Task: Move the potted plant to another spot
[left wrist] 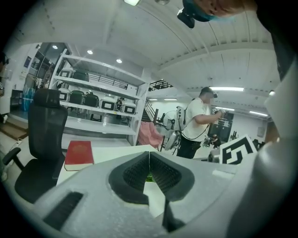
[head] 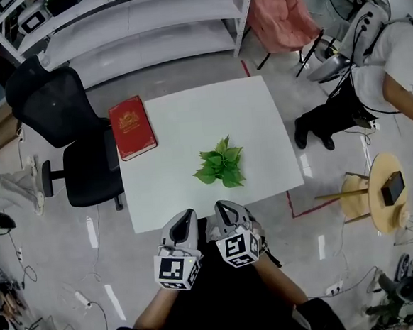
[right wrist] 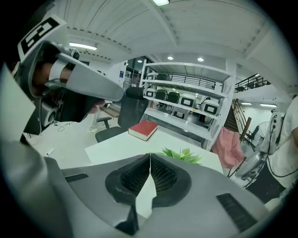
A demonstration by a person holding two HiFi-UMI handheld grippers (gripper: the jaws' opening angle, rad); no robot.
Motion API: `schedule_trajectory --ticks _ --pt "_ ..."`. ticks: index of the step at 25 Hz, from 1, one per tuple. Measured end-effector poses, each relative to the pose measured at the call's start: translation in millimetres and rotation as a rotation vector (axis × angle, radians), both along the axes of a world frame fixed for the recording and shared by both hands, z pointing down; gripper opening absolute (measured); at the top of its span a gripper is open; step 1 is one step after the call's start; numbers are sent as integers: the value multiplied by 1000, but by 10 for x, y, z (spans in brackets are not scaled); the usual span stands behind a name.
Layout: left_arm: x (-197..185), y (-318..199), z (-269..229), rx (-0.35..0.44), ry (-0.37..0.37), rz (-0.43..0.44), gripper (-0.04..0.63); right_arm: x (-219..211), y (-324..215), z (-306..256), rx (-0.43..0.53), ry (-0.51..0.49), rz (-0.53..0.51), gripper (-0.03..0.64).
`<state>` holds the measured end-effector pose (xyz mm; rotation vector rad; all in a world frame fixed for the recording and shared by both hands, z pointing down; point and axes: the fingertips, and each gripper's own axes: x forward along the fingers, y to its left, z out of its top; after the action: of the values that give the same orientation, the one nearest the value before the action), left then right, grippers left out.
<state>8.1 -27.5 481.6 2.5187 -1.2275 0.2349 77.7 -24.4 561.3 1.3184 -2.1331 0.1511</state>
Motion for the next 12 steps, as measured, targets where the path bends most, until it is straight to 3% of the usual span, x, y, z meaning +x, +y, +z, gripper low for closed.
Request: schedule_trajectory --ticks 4,12 --pt "25 -263 24 -15 6 14 18 6 -262 184 -46 72 0 14" --pt "62 -712 123 -38 2 48 18 113 -594 787 -225 203 8 15"
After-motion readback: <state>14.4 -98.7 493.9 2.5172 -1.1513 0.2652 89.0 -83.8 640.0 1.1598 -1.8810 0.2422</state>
